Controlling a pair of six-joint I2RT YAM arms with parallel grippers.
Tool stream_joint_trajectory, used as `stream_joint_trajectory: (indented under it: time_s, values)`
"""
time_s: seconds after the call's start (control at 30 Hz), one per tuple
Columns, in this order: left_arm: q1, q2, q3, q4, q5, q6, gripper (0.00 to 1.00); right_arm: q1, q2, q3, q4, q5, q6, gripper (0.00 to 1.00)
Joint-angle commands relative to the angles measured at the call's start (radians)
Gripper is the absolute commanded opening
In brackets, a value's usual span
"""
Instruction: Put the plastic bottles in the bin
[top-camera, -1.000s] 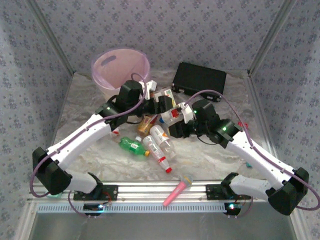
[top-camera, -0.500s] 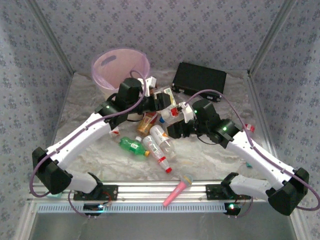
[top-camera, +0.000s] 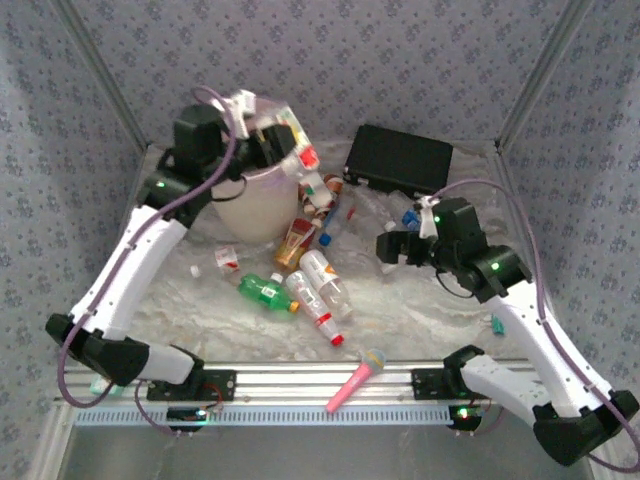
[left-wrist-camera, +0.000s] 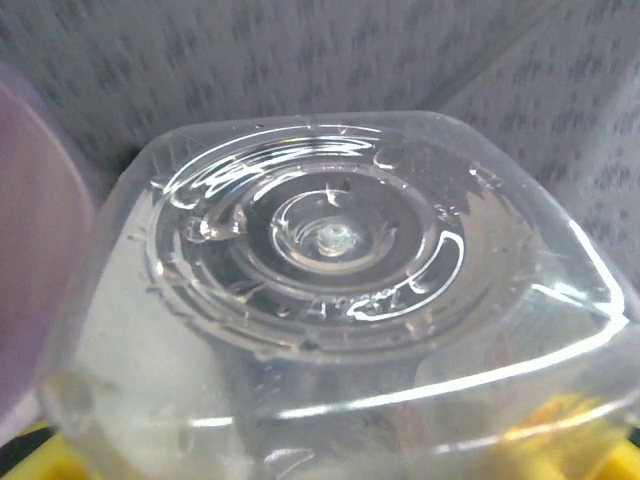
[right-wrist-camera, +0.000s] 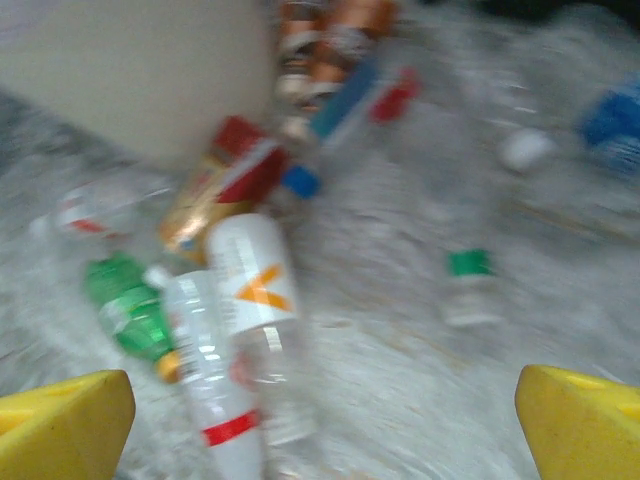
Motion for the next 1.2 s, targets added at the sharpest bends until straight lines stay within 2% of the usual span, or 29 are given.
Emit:
stream_joint_trajectory:
  time_s: [0.0, 0.1, 0.2, 0.33, 0.47, 0.53, 0.63, 0.73, 0.87, 0.93, 1.17]
  values:
    - [0.062, 0.016, 0.117, -0.12, -0.171, 0.166, 0.47, -0.125, 0.003, 0.031, -0.273, 0.245, 0.072, 1.0]
    - [0.145, 0.039, 0.142, -0.126, -0.23, 0.202, 0.43, -0.297, -0.012, 0.01, -0.322, 0.232, 0.064, 1.0]
    - [0.226, 0.078, 0.18, -0.125, -0.277, 0.229, 0.39, -0.46, -0.039, -0.029, -0.303, 0.121, 0.048, 1.0]
    - [0.31, 0.213, 0.33, -0.181, -0.32, 0.292, 0.35, -0.544, -0.052, -0.072, -0.274, 0.03, 0.04, 1.0]
    - [0.311, 0.417, 0.584, -0.365, -0.328, 0.412, 0.3, -0.598, -0.044, -0.082, -0.296, 0.097, 0.007, 1.0]
    - [0.297, 0.535, 0.734, -0.479, -0.345, 0.462, 0.26, -0.693, -0.005, -0.066, -0.311, 0.092, -0.008, 1.0]
    - [0.267, 0.656, 0.853, -0.587, -0.363, 0.516, 0.24, -0.817, 0.078, -0.057, -0.294, 0.07, -0.038, 1.0]
    - [0.248, 0.71, 0.843, -0.604, -0.358, 0.543, 0.23, -0.854, 0.124, -0.06, -0.228, 0.051, -0.019, 1.0]
    - [0.249, 0.742, 0.782, -0.582, -0.351, 0.549, 0.22, -0.863, 0.201, -0.036, -0.173, 0.08, -0.018, 1.0]
    - [0.249, 0.754, 0.745, -0.571, -0.334, 0.555, 0.22, -0.867, 0.222, -0.041, -0.124, 0.053, -0.023, 1.0]
    - [0.246, 0.747, 0.559, -0.509, -0.291, 0.562, 0.22, -0.874, 0.236, -0.037, -0.078, 0.012, -0.039, 1.0]
